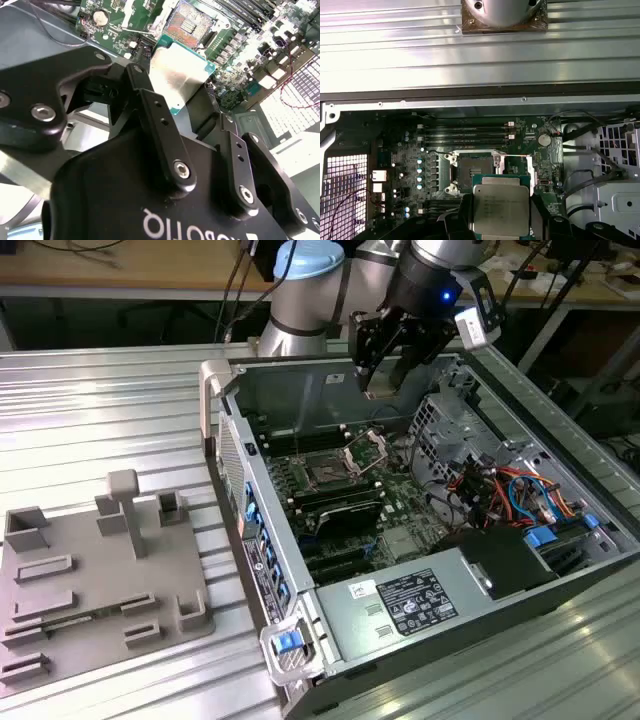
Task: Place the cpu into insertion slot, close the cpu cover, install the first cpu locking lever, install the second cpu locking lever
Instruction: 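Place the cpu into insertion slot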
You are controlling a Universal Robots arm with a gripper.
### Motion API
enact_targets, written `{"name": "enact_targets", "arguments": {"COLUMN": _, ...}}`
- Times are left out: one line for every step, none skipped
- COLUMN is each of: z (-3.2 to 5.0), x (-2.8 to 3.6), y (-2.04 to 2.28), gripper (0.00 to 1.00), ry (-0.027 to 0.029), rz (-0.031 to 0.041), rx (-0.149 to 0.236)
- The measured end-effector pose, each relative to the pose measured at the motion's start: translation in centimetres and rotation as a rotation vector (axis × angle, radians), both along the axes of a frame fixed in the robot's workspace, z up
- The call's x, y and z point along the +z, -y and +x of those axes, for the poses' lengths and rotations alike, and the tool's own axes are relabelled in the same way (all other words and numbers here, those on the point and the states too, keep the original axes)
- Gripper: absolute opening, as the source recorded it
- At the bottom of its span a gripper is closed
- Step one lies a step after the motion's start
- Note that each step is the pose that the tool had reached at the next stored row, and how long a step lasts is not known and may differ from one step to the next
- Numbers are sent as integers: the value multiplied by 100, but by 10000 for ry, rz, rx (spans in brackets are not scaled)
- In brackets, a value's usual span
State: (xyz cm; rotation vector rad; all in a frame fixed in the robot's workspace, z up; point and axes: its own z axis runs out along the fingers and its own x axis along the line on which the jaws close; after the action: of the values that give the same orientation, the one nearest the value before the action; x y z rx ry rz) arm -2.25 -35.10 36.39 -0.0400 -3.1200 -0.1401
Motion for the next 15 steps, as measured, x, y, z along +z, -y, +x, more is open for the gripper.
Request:
{"name": "enact_targets", "arguments": {"z": 0, "x": 0, "y": 0, "gripper": 55, "ry": 0, "rz": 0, "rx": -1}}
{"name": "enact_targets", "arguments": {"z": 0, "x": 0, "y": 0, "gripper": 55, "ry": 0, "rz": 0, "rx": 0}}
{"name": "enact_targets", "arguments": {"z": 0, "x": 0, "y": 0, "gripper": 55, "ry": 0, "rz": 0, "rx": -1}}
{"name": "enact_targets", "arguments": {"z": 0, "x": 0, "y": 0, "gripper": 55, "ry": 0, "rz": 0, "rx": 0}}
{"name": "enact_targets", "arguments": {"z": 0, "x": 0, "y": 0, "gripper": 55, "ry": 0, "rz": 0, "rx": 0}}
{"name": "enact_targets", "arguments": {"z": 0, "x": 0, "y": 0, "gripper": 55, "ry": 0, "rz": 0, "rx": 0}}
{"name": "enact_targets", "arguments": {"z": 0, "x": 0, "y": 0, "gripper": 55, "ry": 0, "rz": 0, "rx": 0}}
{"name": "enact_targets", "arguments": {"z": 0, "x": 0, "y": 0, "gripper": 55, "ry": 0, "rz": 0, "rx": 0}}
{"name": "enact_targets", "arguments": {"z": 0, "x": 0, "y": 0, "gripper": 55, "ry": 0, "rz": 0, "rx": -4}}
{"name": "enact_targets", "arguments": {"z": 0, "x": 0, "y": 0, "gripper": 55, "ry": 0, "rz": -1, "rx": -88}}
{"name": "enact_targets", "arguments": {"z": -1, "x": -1, "y": 0, "gripper": 55, "ry": 0, "rz": -1, "rx": -170}}
{"name": "enact_targets", "arguments": {"z": -1, "x": -1, "y": 0, "gripper": 55, "ry": -1, "rz": -2, "rx": -253}}
{"name": "enact_targets", "arguments": {"z": -2, "x": -3, "y": 0, "gripper": 55, "ry": -1, "rz": -3, "rx": -374}}
{"name": "enact_targets", "arguments": {"z": -2, "x": -5, "y": 0, "gripper": 55, "ry": -1, "rz": -2, "rx": -555}}
{"name": "enact_targets", "arguments": {"z": -2, "x": -7, "y": 0, "gripper": 55, "ry": -1, "rz": -2, "rx": -699}}
